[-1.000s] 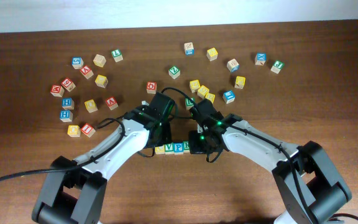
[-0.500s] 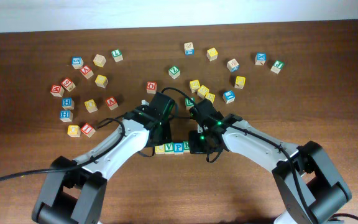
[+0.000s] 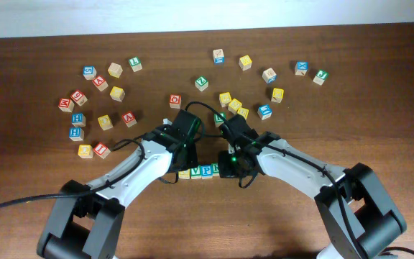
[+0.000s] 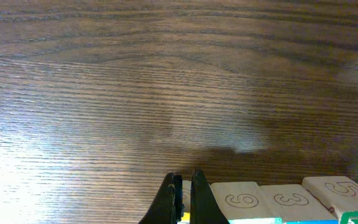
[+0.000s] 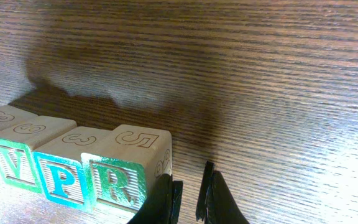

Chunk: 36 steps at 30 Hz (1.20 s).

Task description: Spell out CVPR

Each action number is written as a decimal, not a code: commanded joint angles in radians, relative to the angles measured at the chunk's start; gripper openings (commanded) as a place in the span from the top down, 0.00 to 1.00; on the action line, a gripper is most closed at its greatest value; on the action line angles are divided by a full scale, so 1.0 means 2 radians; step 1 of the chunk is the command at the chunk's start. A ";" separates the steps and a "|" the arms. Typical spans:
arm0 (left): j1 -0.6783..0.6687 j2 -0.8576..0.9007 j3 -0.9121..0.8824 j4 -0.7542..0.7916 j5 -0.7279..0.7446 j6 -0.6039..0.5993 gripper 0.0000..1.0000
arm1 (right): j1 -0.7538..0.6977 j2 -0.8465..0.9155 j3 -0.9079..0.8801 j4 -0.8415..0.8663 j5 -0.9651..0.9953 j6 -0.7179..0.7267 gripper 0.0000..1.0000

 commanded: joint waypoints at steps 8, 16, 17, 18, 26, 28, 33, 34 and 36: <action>0.010 -0.035 -0.005 -0.015 -0.014 -0.005 1.00 | 0.006 0.005 0.000 0.000 0.000 -0.002 0.93; 0.041 -0.059 -0.022 -0.076 0.041 -0.005 1.00 | 0.006 0.005 0.000 0.000 -0.001 -0.001 0.93; 0.037 -0.058 -0.035 -0.058 0.041 -0.005 1.00 | 0.006 0.005 0.000 0.000 -0.001 -0.001 0.93; 0.034 -0.058 -0.050 -0.035 0.045 -0.005 1.00 | 0.006 0.005 0.000 0.000 -0.001 -0.001 0.93; 0.033 -0.058 -0.072 0.016 0.080 -0.005 1.00 | 0.006 0.005 0.000 0.000 -0.008 -0.001 0.96; 0.033 -0.058 -0.072 0.016 0.080 -0.005 1.00 | 0.006 0.005 0.000 0.000 -0.018 -0.001 0.96; 0.034 -0.058 -0.072 0.014 0.049 0.001 1.00 | 0.006 0.005 0.000 0.000 -0.017 -0.001 0.96; 0.034 -0.058 -0.072 0.014 0.041 0.001 1.00 | 0.006 0.005 0.000 -0.001 -0.017 -0.001 0.96; 0.034 -0.059 -0.071 0.014 0.031 0.001 1.00 | 0.005 0.004 0.003 -0.012 -0.012 -0.001 0.96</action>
